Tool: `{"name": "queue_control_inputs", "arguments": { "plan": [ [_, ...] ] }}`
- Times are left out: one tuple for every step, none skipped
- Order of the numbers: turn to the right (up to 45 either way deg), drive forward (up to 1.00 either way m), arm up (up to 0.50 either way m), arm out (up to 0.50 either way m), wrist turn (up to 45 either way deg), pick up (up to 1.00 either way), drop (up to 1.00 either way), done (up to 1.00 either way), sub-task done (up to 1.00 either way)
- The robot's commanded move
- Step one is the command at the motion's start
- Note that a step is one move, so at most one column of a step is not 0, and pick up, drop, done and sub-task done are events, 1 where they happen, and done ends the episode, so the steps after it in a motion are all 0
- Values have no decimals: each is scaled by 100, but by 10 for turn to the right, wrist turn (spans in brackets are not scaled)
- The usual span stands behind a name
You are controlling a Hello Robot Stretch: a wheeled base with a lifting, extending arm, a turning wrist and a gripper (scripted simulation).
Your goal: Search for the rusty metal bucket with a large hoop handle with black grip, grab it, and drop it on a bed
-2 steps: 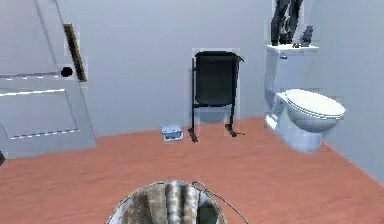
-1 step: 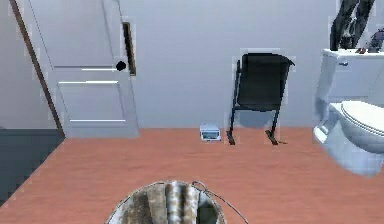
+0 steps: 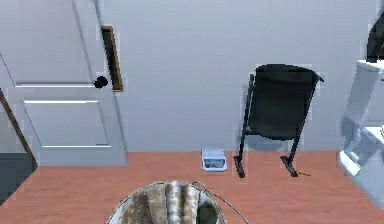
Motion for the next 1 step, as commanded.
{"name": "queue_control_inputs", "arguments": {
  "plan": [
    [-300,0,0,0,0,0,0,0,0]
  ]
}}
